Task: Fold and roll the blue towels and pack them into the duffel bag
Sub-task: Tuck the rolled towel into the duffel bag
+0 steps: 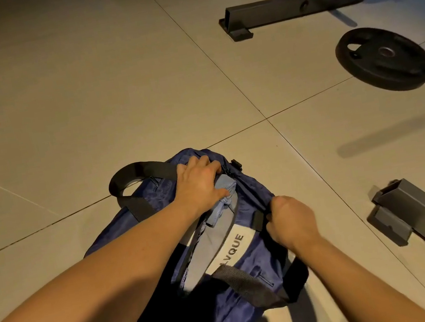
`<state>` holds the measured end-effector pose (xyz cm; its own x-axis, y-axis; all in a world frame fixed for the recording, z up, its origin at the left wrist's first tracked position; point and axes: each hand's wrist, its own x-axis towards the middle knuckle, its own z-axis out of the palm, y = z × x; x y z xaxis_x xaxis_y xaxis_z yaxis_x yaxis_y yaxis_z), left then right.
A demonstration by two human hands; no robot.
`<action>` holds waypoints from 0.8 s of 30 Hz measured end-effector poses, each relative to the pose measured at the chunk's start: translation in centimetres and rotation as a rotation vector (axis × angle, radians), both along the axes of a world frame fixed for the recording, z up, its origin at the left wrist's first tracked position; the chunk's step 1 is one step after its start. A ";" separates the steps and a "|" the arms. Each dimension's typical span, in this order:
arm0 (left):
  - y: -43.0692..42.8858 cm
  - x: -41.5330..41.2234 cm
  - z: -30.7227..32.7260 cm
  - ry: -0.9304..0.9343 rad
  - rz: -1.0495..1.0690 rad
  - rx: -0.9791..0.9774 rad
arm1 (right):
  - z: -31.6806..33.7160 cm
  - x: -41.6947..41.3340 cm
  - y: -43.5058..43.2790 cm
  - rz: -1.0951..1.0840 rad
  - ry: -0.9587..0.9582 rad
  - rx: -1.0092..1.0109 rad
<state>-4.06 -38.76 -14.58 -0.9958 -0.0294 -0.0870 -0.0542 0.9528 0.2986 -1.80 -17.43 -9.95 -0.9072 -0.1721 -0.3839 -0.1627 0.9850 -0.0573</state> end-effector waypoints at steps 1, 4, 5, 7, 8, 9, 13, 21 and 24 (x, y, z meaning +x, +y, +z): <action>0.1 0.2 0.0 0.004 -0.024 -0.032 | 0.5 -0.5 1.4 -0.056 0.027 -0.012; 0.1 0.4 0.0 -0.003 -0.109 -0.109 | 1.3 -1.6 4.4 -0.154 0.120 -0.040; -0.2 0.3 0.3 -0.027 -0.136 -0.101 | 1.3 -1.6 4.5 -0.138 0.106 -0.047; -1.1 0.0 1.0 -0.085 -0.201 -0.067 | 0.7 -1.2 3.8 -0.098 0.059 -0.060; -1.7 0.0 1.3 -0.114 -0.236 -0.065 | 0.4 -1.0 3.3 -0.086 0.044 -0.056; -2.0 0.1 1.5 -0.142 -0.269 -0.078 | 0.2 -0.8 2.9 -0.077 0.041 -0.050; -2.5 1.3 1.9 -0.176 -0.387 -0.234 | 0.6 -0.1 2.8 -0.032 0.017 -0.001; -1.8 2.3 1.7 -0.101 -0.373 -0.345 | 2.6 -2.6 4.7 -0.090 0.148 -0.007; -3.1 2.5 1.8 -0.056 -0.369 -0.242 | 2.2 -3.8 4.6 -0.084 0.275 -0.085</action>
<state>-1.52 -41.87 -12.82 -0.9373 0.3014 -0.1751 0.2934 0.9534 0.0708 -5.61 -12.86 -7.78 -0.9876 -0.1128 -0.1095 -0.1013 0.9892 -0.1055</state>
